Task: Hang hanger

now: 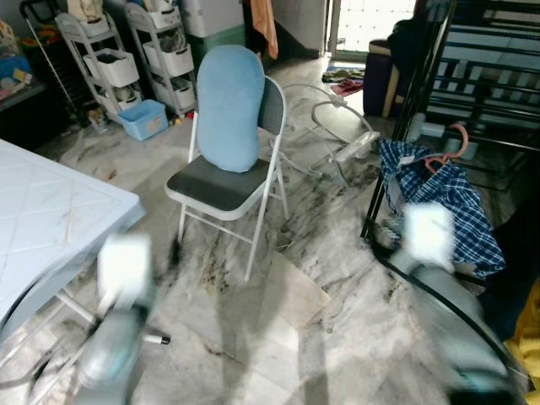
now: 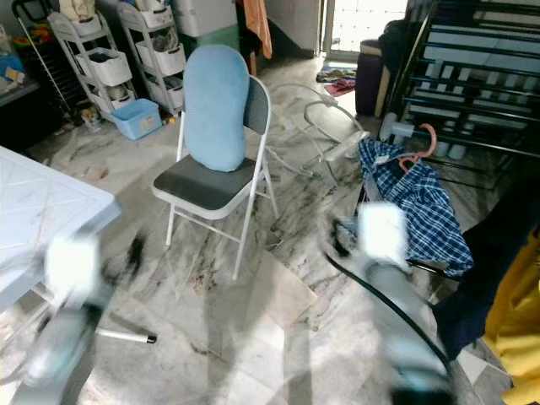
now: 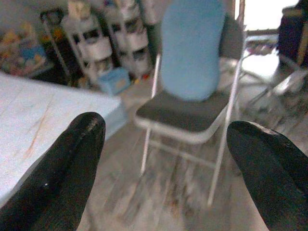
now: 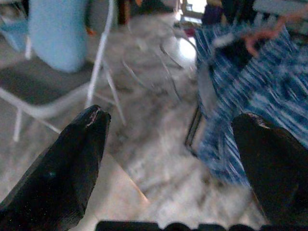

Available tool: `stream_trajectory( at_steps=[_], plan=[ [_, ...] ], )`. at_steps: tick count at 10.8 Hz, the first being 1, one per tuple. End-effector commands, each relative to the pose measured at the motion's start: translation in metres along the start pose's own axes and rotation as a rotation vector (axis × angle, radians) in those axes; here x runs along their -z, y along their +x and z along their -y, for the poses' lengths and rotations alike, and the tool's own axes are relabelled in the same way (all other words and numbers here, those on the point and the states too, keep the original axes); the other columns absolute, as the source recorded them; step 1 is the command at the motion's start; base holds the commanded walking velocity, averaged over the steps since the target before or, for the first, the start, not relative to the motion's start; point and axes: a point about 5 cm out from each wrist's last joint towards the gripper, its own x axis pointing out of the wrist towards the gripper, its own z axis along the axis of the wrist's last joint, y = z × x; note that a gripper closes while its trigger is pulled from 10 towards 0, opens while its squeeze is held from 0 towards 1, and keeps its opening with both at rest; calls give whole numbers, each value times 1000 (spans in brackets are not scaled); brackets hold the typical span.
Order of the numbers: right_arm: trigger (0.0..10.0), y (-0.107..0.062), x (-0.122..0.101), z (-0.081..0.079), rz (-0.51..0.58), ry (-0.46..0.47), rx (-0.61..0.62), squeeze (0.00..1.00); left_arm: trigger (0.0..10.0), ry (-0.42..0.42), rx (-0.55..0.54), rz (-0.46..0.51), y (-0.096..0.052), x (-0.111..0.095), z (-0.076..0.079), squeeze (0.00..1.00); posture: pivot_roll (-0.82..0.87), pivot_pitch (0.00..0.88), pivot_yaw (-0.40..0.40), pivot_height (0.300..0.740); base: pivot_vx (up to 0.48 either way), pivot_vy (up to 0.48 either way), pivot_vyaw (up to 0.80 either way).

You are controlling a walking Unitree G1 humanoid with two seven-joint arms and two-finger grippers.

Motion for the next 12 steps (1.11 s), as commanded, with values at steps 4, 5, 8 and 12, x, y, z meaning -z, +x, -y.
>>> stream_trajectory(
  at_steps=[4,5,8,12],
  plan=[
    [10000,-27,-2,2,51,29,-8,0,10000,7,13,-3,-19,-5,2,0,-69,70,65,740,0,0,0],
    [10000,-24,-4,-1,30,51,7,0,10000,-35,52,12,-12,-10,10,0,-74,77,68,740,0,0,0],
    [10000,-25,-6,-6,18,72,6,0,10000,-91,134,9,-1,-14,23,0,-96,83,73,740,0,190,-494],
    [10000,-21,-8,-11,12,75,5,0,10000,-84,150,-9,1,-13,23,0,-85,93,71,740,0,360,-744]
  ],
)
